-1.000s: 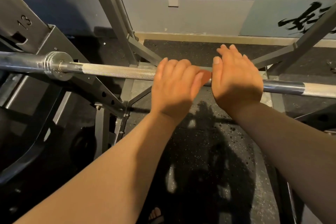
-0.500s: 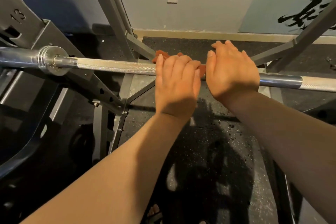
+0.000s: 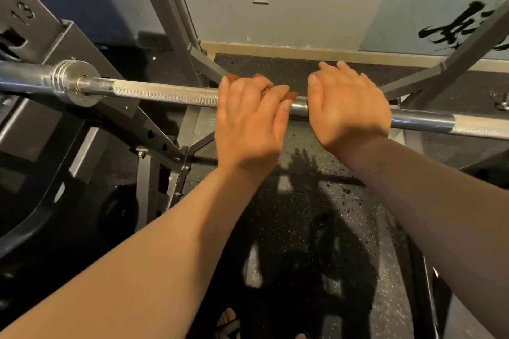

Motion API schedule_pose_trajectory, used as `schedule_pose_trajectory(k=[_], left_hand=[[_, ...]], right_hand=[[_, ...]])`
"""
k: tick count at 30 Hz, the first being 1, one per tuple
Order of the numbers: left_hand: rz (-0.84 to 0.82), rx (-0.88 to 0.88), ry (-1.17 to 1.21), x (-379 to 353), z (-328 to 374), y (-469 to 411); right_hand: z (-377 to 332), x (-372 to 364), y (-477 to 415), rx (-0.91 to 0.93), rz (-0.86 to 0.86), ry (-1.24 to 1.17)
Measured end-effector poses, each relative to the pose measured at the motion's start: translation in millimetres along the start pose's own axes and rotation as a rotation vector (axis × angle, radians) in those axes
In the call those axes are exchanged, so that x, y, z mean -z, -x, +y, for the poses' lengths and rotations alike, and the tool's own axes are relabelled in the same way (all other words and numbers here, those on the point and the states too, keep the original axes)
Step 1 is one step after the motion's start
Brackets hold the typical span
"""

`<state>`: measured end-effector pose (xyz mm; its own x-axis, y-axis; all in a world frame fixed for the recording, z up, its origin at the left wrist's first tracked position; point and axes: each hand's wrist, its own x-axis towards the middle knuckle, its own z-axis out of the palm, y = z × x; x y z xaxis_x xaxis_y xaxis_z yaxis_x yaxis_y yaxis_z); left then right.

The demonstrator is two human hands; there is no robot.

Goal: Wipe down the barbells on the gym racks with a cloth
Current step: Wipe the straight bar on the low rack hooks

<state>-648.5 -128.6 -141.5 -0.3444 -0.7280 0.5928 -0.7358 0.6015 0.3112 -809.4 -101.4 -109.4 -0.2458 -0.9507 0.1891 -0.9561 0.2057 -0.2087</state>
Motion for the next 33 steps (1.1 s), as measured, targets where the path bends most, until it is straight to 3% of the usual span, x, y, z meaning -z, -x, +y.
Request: schedule_pose_trajectory(k=[5,8,12,16,19,23,25,28,30,33], left_hand=[[0.071,0.199,0.071,-10.4,31.6,-2.1],[0.06,0.129,0.134,-19.9,46.1,-2.9],[-0.035,-0.05,0.028,-4.1,14.0,2.3],[0.031,0.17,0.003,13.1,-22.7,4.0],[0.111,0.31,0.007,4.9,-4.4,-2.1],[0.062,0.11,-0.033,-22.4,42.9,0.8],[0.078,0.01,0.014,-25.1,38.1,2.6],[-0.047,-0.031,-0.029,0.0,8.6,1.0],[-0.068,0.091,-0.053,18.0,-17.4,0.3],[0.068,0.321,-0.032,29.4,-44.8,-8.2]], right_hand=[[-1.4,0.2,1.1,-0.019,0.019,0.026],[-1.0,-0.1,1.0,-0.027,0.004,0.046],[0.2,-1.5,1.9,-0.039,0.028,0.063],[-0.4,-1.7,3.2,-0.02,0.042,0.043],[1.2,-2.6,2.7,-0.009,0.054,0.051],[-1.6,-0.6,2.7,-0.045,0.04,0.062],[-3.6,0.5,3.0,-0.039,0.02,0.086],[-3.7,1.3,2.7,-0.072,0.004,0.084],[-4.2,1.9,3.5,-0.079,0.016,0.08],[-6.2,2.7,5.2,-0.057,0.052,0.078]])
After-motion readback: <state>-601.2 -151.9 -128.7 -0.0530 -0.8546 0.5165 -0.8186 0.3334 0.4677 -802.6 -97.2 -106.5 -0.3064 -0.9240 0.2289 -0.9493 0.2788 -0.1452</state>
